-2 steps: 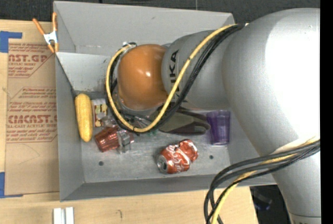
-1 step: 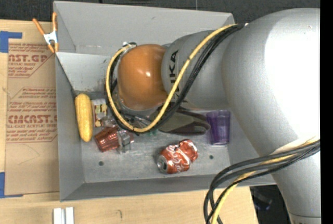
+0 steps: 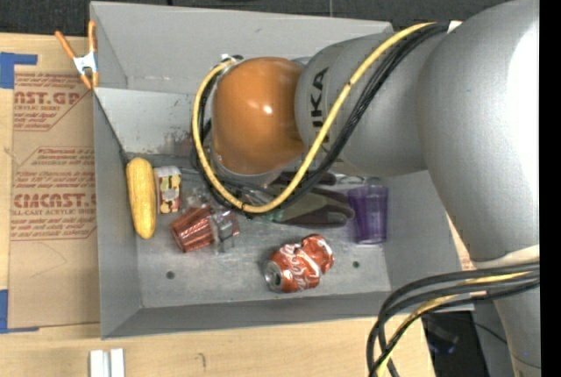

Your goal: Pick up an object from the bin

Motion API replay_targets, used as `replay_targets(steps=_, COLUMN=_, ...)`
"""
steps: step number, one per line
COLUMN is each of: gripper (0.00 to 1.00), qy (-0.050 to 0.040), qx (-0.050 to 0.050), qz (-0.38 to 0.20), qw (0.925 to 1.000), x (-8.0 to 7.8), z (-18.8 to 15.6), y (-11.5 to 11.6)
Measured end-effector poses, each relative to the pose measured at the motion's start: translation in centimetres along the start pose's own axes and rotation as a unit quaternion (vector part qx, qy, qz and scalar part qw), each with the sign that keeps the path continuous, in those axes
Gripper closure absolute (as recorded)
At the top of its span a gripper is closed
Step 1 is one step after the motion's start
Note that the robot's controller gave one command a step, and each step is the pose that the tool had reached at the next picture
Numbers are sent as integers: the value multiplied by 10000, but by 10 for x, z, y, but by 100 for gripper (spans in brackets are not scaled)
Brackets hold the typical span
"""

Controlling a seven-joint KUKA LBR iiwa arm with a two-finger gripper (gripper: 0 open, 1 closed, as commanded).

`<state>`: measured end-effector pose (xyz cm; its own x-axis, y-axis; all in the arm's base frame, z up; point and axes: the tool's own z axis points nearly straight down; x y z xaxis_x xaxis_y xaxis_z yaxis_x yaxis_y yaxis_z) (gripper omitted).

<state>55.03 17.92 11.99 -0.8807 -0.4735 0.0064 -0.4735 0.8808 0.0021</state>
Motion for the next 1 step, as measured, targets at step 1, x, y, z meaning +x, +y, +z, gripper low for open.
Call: replay_targets(steps=1, gripper=100, qy=-91, qx=25, qz=-271, qw=9996, x=-2, z=-205, y=-7)
